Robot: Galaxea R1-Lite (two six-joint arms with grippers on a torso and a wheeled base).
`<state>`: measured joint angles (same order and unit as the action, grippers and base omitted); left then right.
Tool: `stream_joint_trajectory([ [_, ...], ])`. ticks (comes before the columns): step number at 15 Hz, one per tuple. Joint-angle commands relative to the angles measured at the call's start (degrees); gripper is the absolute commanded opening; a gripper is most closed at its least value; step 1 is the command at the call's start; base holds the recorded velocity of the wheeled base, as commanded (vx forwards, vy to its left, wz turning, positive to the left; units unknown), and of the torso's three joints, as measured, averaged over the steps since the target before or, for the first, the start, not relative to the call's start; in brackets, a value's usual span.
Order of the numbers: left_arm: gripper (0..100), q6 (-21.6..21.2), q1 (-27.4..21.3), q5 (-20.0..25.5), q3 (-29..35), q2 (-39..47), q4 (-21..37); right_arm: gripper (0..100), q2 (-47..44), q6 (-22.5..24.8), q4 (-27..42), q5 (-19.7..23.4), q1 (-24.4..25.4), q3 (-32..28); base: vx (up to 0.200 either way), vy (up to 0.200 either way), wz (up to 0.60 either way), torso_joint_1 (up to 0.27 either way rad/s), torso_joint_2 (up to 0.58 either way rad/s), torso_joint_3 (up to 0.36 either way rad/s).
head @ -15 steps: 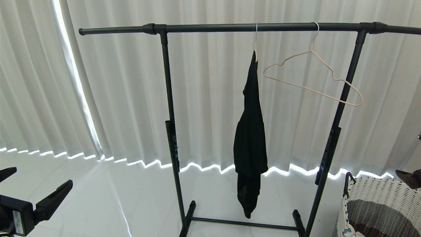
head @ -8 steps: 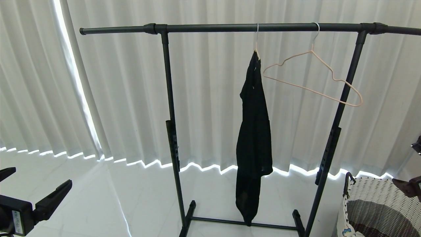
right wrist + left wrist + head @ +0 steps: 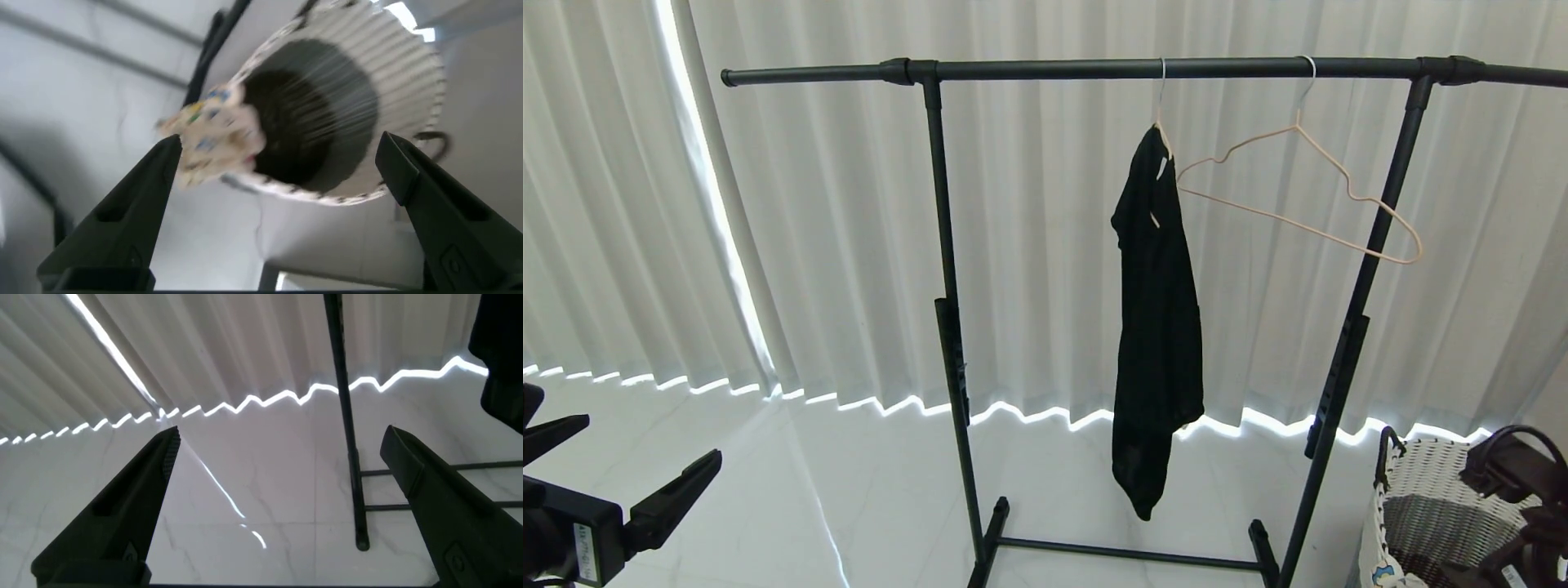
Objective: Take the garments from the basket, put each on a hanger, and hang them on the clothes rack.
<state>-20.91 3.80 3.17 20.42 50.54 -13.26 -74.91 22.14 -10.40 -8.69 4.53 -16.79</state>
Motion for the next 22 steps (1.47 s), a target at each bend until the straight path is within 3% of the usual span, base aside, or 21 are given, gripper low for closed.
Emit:
stream_joint_trajectory([
  [1,100,-0.1,-0.6,0.0,0.1,0.8,0.0,100,-4.2,0.0,-0.1,-0.2,2.1,2.6,0.0,0.0,0.0,0.0,0.0,0.0],
  [6,100,-0.3,-0.9,0.0,0.3,0.6,0.0,100,-14.6,-2.3,-1.1,-0.6,0.5,3.4,0.0,0.0,0.0,0.0,0.0,0.0],
  [14,100,-0.1,-4.8,0.0,0.8,-0.8,-1.2,100,-31.2,-2.3,-16.1,-3.3,-4.1,4.4,0.0,0.0,0.0,0.0,0.0,0.0],
  [22,100,-0.2,-4.8,-0.2,0.8,-1.1,-1.2,100,-43.1,-2.2,-27.2,-5.8,-5.7,4.0,0.0,0.0,0.0,0.0,0.0,0.0],
])
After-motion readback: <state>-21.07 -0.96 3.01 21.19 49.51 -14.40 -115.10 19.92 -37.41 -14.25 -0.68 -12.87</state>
